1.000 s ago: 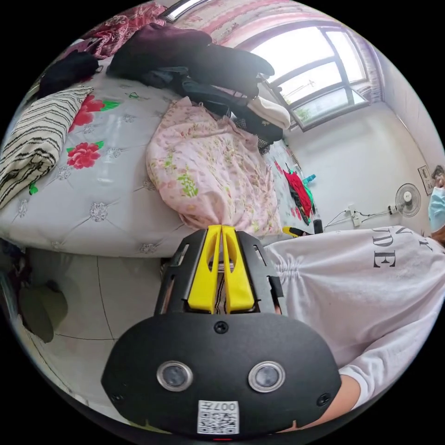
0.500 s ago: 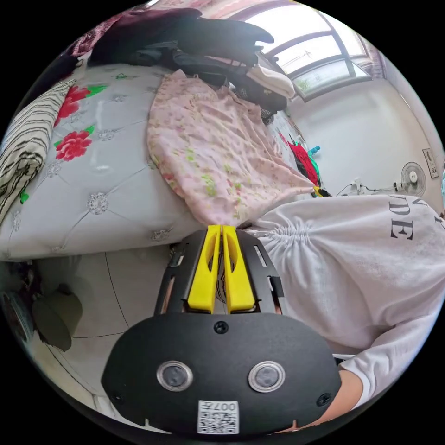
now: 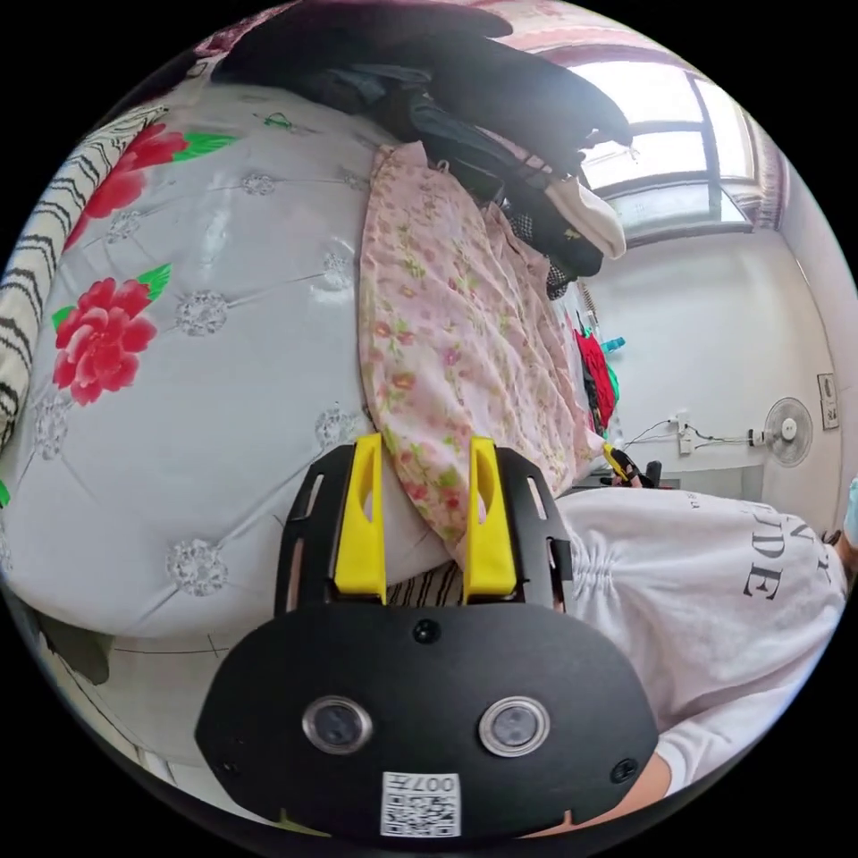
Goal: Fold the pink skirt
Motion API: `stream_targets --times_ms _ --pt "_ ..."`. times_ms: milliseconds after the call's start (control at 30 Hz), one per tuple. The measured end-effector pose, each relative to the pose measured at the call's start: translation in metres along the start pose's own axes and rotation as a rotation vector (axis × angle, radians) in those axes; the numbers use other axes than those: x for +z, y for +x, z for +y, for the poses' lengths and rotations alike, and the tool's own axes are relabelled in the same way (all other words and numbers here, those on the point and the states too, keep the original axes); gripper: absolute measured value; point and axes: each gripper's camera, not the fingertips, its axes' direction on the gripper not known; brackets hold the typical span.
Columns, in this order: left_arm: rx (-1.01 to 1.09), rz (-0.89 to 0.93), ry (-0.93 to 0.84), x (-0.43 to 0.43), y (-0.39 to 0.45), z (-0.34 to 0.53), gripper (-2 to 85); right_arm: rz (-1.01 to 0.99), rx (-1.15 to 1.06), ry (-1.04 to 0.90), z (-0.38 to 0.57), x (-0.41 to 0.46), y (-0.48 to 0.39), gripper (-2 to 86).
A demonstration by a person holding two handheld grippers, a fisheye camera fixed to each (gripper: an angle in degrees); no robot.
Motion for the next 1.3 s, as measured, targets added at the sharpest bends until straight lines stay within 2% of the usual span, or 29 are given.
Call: stream_targets --times_ms 67,133,200,400,600,733,800,967,1067,1167,1300 --pt "-0.031 0.062 -0.01 0.009 -0.006 -0.012 9.6 -0.016 -0.001 -0.004 -0.006 0.003 -0.001 -0.3" --pt "-0.076 0.126 -0.043 0.023 -0.011 -0.019 2.6 -0.019 -0.021 -0.017 -0.015 0.006 -0.005 -0.2" --pt "-0.076 0.088 -0.056 0.025 -0.008 -0.018 0.0 -0.021 -0.04 -0.029 -0.022 0.006 -0.008 -0.2" --pt "0.018 0.06 0.088 -0.019 0.021 0.017 -0.9 0.018 -0.084 -0.125 -0.032 0.001 0.002 1.1" --pt "0.112 0.079 0.128 -0.05 0.053 0.043 -1.0 0.021 0.012 -0.07 -0.038 -0.002 0.044 4.7" --pt "0.14 0.11 0.144 -0.056 0.066 0.057 -1.0 0.02 0.041 -0.22 -0.04 0.024 0.074 4.4" --pt "0.128 0.106 0.141 -0.057 0.067 0.066 -1.0 0.038 0.026 -0.197 -0.038 0.019 0.081 3.1" --pt "0.139 0.078 0.126 -0.062 0.078 0.087 -1.0 -0.174 -0.063 -0.286 -0.033 0.015 0.088 0.3" --pt "0.18 0.068 0.137 -0.071 0.092 0.095 -1.0 -0.318 -0.129 -0.191 -0.041 -0.016 0.082 -0.2" --pt "0.252 0.068 0.209 -0.099 0.117 0.102 -1.0 -0.442 -0.241 -0.005 -0.058 -0.08 0.063 -0.3" --pt "0.485 0.163 0.476 -0.166 0.171 0.136 -1.0 -0.59 -0.508 0.207 -0.071 -0.187 0.01 -0.3"
